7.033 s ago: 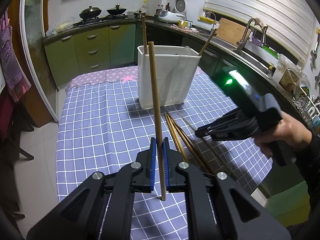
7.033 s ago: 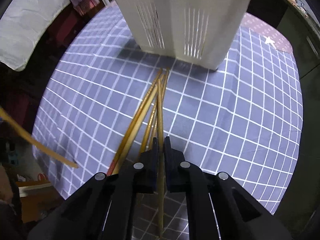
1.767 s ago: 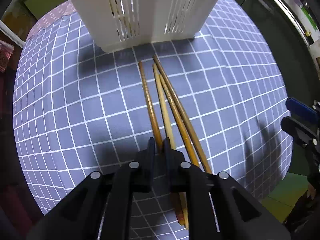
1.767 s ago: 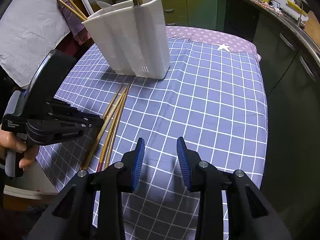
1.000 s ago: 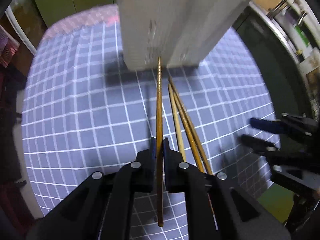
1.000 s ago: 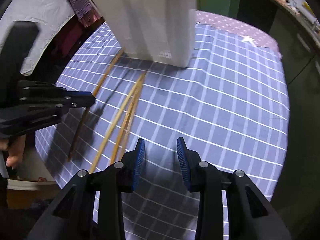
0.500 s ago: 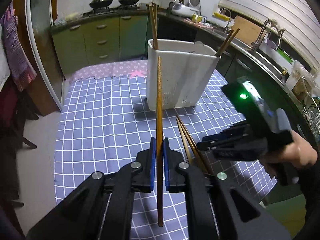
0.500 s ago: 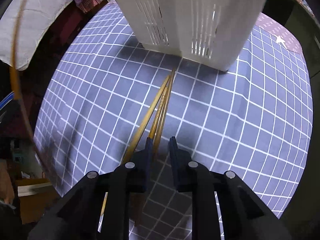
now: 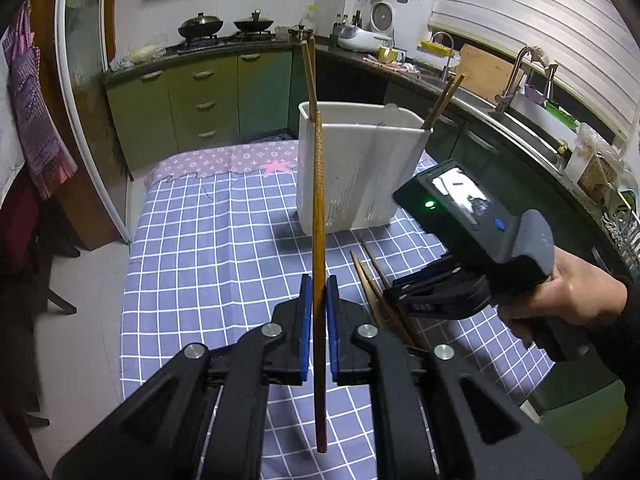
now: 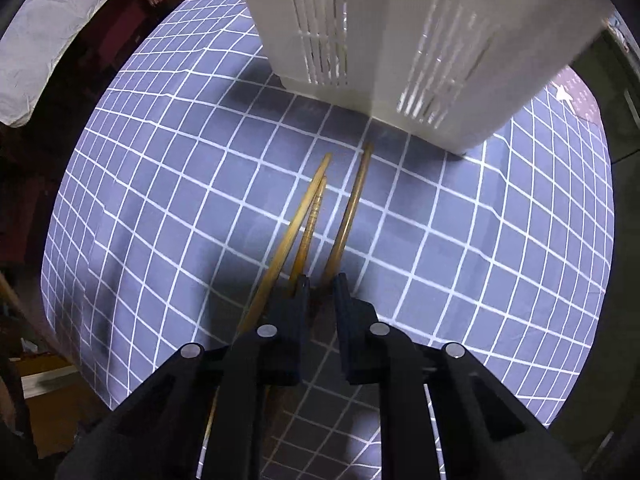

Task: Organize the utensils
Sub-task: 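Grasp a wooden chopstick with the right tool while the left tool holds its chopstick, then lower both chopsticks into the white holder and open the left tool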

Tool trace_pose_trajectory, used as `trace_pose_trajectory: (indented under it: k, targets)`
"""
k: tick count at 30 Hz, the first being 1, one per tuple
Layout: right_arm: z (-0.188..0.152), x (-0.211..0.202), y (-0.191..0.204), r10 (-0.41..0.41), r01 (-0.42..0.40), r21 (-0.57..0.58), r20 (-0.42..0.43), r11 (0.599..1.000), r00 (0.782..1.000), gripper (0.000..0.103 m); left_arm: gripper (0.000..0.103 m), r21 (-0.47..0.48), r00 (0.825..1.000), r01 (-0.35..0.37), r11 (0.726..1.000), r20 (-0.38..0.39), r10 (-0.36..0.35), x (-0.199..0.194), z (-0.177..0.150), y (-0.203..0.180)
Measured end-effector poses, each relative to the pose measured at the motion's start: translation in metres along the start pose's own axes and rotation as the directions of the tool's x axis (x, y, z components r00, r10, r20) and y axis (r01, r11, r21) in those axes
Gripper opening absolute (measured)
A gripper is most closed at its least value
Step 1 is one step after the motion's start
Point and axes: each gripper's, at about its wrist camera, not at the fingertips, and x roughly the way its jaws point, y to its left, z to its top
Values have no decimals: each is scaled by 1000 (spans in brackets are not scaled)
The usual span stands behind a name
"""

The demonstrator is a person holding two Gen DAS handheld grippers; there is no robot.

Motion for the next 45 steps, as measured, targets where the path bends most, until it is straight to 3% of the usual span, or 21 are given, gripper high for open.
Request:
trace_pose_trajectory:
  k: [6,10,13,17,23,27,32,40,44,45]
  targets:
    - [2,-2,5,-37,38,-18,26,999,999,7,7,9,999,8,1000,33,-8,-9,3,-1]
    - [-13,-26,-2,20,-20,-1,101,1000,995,7,7,23,998,19,1000,64,-21,-19,9,-4]
    - [-26,-56,-8,52,-54,8,175,998,983,7,7,36,995,35,999,97,-38,-27,19,-10]
    - [-46,-108,-19,102,-111,14,303,994,947,7,7,54,985,49,997,164,-57,-35,42,-21]
    - [-69,-178,-31,129,-147,2,467,989,875,7,7,68,946,77,995,309,-95,-42,95,-41]
    - [-78,-207,-44,139,-162,-2,519,987,843,7,7,47,912,65,997,403,-78,-40,127,-46]
    - [-84,-217,-54,155,-180,-5,535,984,831,7,7,8,877,33,999,479,-33,-28,158,-43]
    - [-86,-217,-61,155,-184,-2,547,983,823,7,7,-24,840,-39,999,540,46,9,179,-42]
    - [-89,-230,-57,147,-168,-14,565,986,812,7,7,-22,840,-81,996,536,80,36,176,-41]
    - [-90,-233,-56,145,-165,-17,568,986,810,7,7,-21,849,-86,996,521,84,45,174,-40]
